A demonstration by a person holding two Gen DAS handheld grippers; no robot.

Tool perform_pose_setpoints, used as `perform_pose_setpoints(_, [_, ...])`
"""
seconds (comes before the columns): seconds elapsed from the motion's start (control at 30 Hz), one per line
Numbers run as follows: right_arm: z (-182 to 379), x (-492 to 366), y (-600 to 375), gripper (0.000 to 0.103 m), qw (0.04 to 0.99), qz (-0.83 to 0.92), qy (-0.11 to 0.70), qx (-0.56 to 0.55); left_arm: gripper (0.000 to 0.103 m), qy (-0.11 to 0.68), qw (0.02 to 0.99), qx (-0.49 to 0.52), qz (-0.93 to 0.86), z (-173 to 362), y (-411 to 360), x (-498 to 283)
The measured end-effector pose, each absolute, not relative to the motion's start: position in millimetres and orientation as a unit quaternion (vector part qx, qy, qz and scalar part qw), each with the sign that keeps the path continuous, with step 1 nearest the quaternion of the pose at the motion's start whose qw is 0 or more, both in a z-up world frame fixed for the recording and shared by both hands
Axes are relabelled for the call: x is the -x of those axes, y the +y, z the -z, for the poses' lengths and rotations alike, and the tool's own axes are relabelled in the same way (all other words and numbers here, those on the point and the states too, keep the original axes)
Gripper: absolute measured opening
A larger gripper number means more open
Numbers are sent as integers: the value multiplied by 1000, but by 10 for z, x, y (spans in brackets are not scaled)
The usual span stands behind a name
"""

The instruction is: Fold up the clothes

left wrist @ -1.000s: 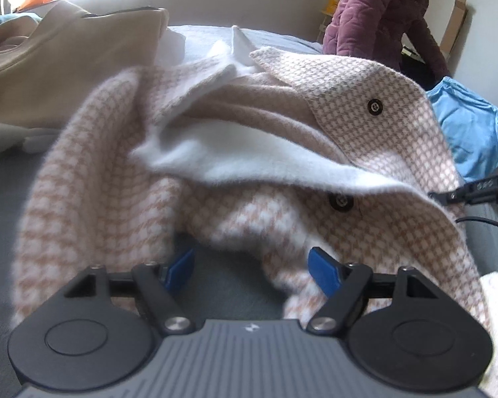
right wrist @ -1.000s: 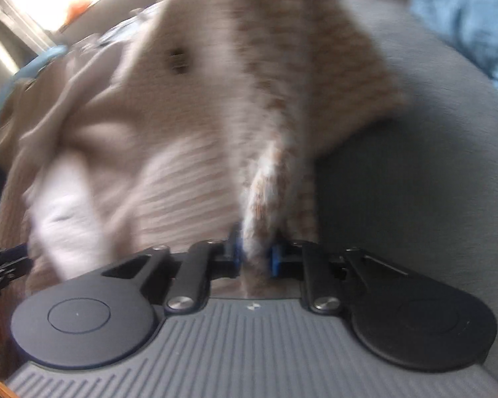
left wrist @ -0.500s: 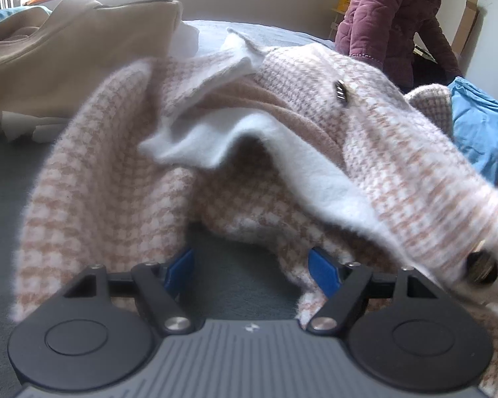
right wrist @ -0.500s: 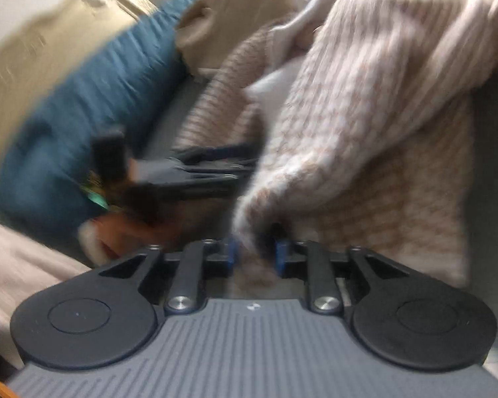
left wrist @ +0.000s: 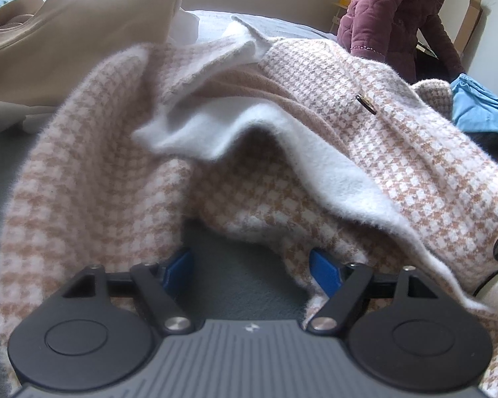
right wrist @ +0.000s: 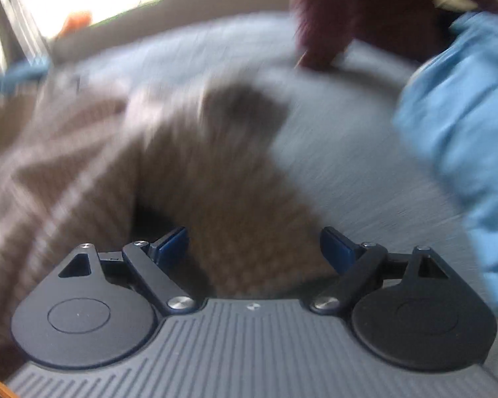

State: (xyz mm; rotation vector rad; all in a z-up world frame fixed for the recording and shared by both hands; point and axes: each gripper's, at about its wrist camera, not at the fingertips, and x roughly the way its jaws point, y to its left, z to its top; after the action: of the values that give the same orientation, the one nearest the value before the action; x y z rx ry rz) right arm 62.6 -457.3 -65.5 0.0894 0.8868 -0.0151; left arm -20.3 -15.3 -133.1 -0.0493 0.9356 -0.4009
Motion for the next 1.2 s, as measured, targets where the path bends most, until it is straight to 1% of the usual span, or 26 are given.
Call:
perform_pose_setpoints(0.07, [790,-734,-4462,85,903,20,430,-8,81,449,872,25,193,1355,-169,164])
perform_pose_setpoints(0.1, [808,-766,-4435,79,906,19,423,-12,81,449,872,25,194,1369,-177,147])
perform_pose_setpoints(0.17, [707,-804,-4435,22,911,7,411,-25,83,448,872,24,197,1399,-192,115])
perform_pose_setpoints(0.2, [612,-821,-4421,14,915,10,402,-17,83,446,872,24,198,1411,-200,103])
perform_pose_setpoints(0.27, [329,-868,-4505,11,929,37,368,9,84,446,872,27,200,1429,-207,80])
perform_pose_setpoints(0.47, [-689,-1244,-5205,11,947,207,238,54,85,445,871,29,206,1455,-187,20])
perform_pose_setpoints(0.5, [-766,-1294,-5314,12,946,224,227,59,85,445,871,29,206,1455,-178,13])
perform_pose_setpoints(0.53, [-792,-1357,-5411,16,944,234,226,60,85,446,871,29,207,1453,-172,7])
perform_pose_setpoints(0.57, [-760,-1445,-5495,26,938,242,241,61,85,446,870,29,207,1452,-168,3])
perform_pose_setpoints(0.6, [-661,-1544,-5537,37,926,251,275,63,85,446,870,29,207,1451,-164,-1])
perform_pose_setpoints(0.63, [-504,-1631,-5544,66,907,257,326,67,85,447,870,29,206,1450,-160,-3])
perform_pose_setpoints(0.67, [-329,-1711,-5543,75,884,262,380,70,85,447,870,29,207,1443,-152,-4])
perform_pose_setpoints(0.7, [-168,-1728,-5537,75,866,260,421,73,85,446,870,29,207,1437,-145,-3])
perform_pose_setpoints(0.73, [-43,-1673,-5518,75,856,254,443,74,85,446,870,29,208,1431,-134,-1])
perform_pose_setpoints(0.8, [87,-1439,-5477,75,854,234,461,57,85,445,871,31,208,1422,-114,6])
perform_pose_setpoints(0.87, [59,-1159,-5434,75,862,216,459,19,84,443,872,31,207,1397,-96,33])
perform_pose_setpoints(0.97, [-228,-621,-5327,75,893,159,414,-72,84,439,874,35,205,1344,-94,79])
perform_pose_setpoints(1.03, [-419,-224,-5007,75,918,82,373,-110,84,431,878,35,206,1288,-87,116])
perform_pose_setpoints(1.1, [-652,112,-4632,74,934,-4,343,-96,84,418,884,29,207,1223,-125,173])
perform_pose_setpoints(1.2, [-851,520,-3986,74,937,-126,326,-16,84,400,892,25,210,1124,-150,269])
